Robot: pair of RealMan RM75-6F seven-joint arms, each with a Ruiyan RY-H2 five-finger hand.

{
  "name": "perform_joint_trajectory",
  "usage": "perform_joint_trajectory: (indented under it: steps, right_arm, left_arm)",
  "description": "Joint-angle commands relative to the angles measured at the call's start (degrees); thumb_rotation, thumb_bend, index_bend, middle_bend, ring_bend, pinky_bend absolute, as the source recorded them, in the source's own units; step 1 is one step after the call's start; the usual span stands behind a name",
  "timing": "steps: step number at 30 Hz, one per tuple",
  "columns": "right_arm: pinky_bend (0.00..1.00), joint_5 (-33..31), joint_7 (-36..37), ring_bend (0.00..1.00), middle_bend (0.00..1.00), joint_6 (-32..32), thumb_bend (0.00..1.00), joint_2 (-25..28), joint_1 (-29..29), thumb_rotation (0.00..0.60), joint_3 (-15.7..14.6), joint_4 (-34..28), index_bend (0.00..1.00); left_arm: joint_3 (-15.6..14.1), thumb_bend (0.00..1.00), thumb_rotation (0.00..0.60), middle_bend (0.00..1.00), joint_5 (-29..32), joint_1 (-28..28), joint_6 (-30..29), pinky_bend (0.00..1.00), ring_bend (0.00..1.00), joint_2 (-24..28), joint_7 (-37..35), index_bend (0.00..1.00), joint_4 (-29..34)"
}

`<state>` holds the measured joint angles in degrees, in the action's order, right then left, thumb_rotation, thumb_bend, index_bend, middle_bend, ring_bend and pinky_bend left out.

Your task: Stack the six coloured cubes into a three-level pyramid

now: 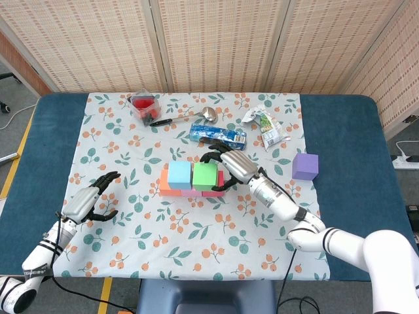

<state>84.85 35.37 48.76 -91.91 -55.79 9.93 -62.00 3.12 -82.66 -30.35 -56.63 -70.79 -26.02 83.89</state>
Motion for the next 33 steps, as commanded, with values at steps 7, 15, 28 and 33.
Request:
perform_joint_trajectory:
  steps: [7,15,28,33]
  right_arm:
    - [0.05,1.10,3.24,0.10,0.34,0.69,0.01,-0.54,-0.48,0.600,-0.43,2.10,0.29]
    - [0.05,1.42,5.60,0.10,0.34,1.11,0.01,-1.16,-0.67,0.600,-0.67,3.00,0.28]
    - [0.05,1.41,6.95,0.10,0.34,0.79,0.01,-1.80,-0.96,0.600,-1.14,3.91,0.28]
    - [0.05,1.40,7.17,0.10,0.34,0.80,0.01,-2.15,-1.08,0.600,-1.19,4.41,0.27]
  left_arm:
    - [0.02,0.31,0.600,0.00,0.21,-0.36,0.63,0.19,0.00,0.10,0.13,0.00,0.09]
    - [-0.04,0.31,0.600,0.00,0.24,-0.47,0.77,0.19,0.00,0.16,0.20,0.00,0.19]
    - [-0.17,0.31,0.600,0.00,0.25,-0.51,0.85,0.19,0.00,0.09,0.00,0.00,0.06]
    - [-0.25,0.31,0.600,0.00,0.26,-0.44,0.83,0.19,0.00,0.08,-0.16,0.00,-0.08]
